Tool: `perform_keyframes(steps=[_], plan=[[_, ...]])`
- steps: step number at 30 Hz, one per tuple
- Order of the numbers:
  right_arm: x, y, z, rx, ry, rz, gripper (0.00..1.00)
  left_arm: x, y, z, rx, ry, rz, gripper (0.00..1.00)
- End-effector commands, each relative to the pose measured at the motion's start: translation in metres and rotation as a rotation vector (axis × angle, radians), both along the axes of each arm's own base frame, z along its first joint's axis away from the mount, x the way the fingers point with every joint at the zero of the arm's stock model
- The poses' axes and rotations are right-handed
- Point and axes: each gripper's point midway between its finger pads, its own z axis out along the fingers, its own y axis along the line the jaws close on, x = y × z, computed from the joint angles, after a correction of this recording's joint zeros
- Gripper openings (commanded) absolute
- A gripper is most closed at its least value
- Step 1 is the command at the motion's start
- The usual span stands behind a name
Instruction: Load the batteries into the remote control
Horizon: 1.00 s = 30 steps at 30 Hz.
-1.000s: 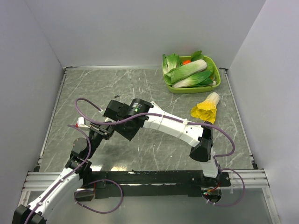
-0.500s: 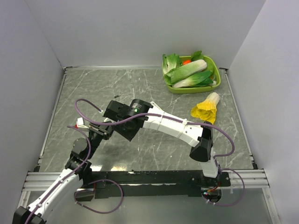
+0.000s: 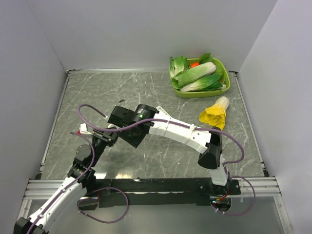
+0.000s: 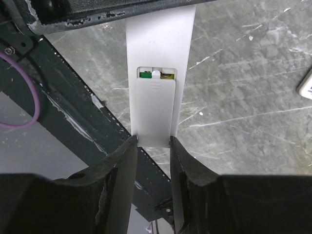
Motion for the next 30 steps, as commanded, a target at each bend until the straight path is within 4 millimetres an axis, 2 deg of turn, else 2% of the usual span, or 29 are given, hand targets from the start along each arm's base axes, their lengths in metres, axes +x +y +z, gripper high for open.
perform_keyframes(steps=[1, 30], plan=[[-0.0143, -0.0365, 0.0042, -0.110, 0.042, -0.015, 0.37, -0.0053, 0.0065, -0.0681, -0.006, 0.111, 0.021, 0.02], [-0.0186, -0.0410, 0.0078, -0.103, 0.050, -0.004, 0.39, -0.0057, 0.0073, -0.0698, -0.026, 0.119, 0.023, 0.02]])
